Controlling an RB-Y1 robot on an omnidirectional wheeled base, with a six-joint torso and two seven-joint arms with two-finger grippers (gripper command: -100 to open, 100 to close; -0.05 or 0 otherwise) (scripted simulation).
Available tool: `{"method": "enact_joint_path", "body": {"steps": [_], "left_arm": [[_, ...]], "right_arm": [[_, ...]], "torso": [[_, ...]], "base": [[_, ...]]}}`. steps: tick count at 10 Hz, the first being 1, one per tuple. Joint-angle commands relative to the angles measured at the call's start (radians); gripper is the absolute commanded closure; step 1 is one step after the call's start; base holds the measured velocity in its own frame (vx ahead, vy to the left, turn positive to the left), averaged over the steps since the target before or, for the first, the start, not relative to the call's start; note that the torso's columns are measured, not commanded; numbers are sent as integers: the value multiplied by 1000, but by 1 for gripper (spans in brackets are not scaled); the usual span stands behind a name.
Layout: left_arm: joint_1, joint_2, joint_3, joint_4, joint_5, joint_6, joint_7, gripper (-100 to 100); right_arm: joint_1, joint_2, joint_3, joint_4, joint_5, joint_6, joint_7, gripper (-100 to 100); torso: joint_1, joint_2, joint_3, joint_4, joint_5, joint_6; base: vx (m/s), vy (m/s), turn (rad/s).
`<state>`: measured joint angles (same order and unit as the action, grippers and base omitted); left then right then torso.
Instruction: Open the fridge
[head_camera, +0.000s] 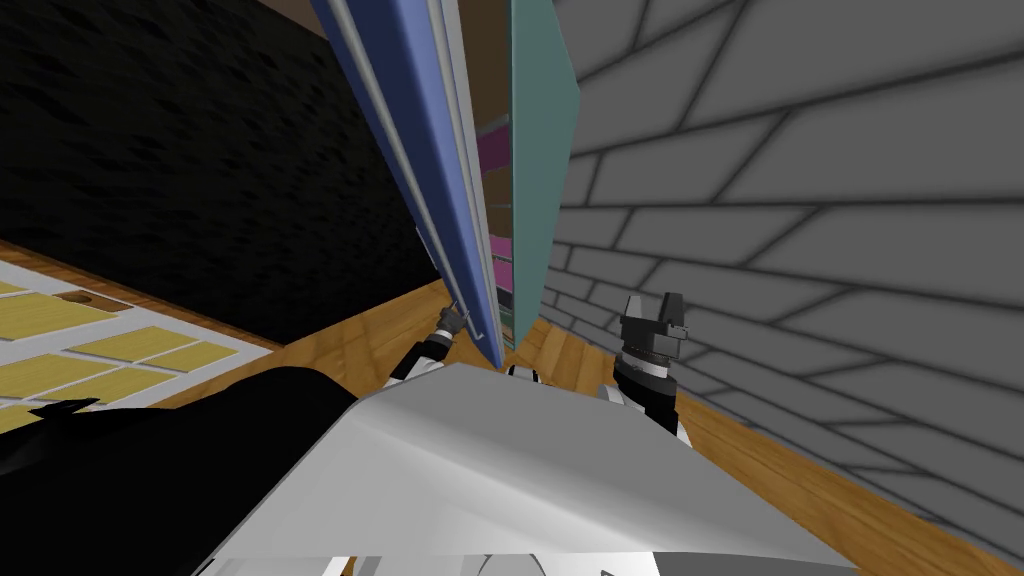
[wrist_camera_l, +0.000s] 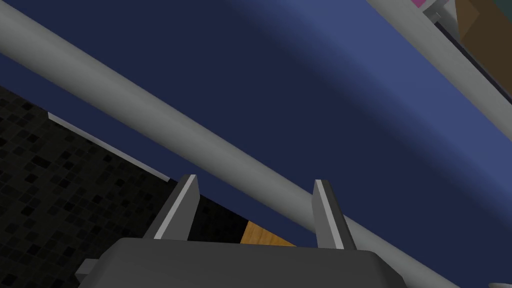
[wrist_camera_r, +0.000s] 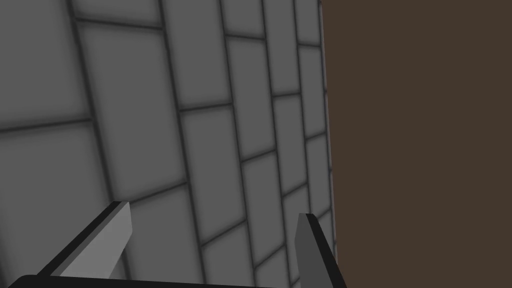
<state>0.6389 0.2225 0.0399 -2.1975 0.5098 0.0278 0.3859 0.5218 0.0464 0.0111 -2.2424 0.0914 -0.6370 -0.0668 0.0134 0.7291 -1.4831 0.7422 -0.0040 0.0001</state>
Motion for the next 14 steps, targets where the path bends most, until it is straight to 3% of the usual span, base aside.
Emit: {"method": "enact_joint_path", "body": {"steps": [1,4,6,7,9,14], "left_arm": [[-14,29,-9,-18,2,-11,-1,100],[-16,83,-56,-28,12,-18,5,100],[-9,80,-60,-21,12,-10,7,100],[-12,95,-73,-22,15,-14,8,100],[-15,110,-87,-23,17,-18,9,100],[-31,170,-142,-30,26,-32,14,100]], "right_arm": [[0,0,0,0,0,0,0,0],[0,0,0,0,0,0,0,0],[0,0,0,0,0,0,0,0],[1,0,0,0,0,0,0,0],[0,0,0,0,0,0,0,0],[1,0,0,0,0,0,0,0]], "torso": [[-5,0,0,-1,0,0],[-12,4,3,0,-1,1],[-17,7,5,-1,-1,0],[-25,3,3,-4,-1,1],[-6,7,5,-2,3,1],[-8,-5,-2,-3,2,1]], "base": [[-205,243,-36],[-204,296,-130],[-132,166,-36],[-85,174,-108],[-124,298,-164],[-131,284,-134]]}}
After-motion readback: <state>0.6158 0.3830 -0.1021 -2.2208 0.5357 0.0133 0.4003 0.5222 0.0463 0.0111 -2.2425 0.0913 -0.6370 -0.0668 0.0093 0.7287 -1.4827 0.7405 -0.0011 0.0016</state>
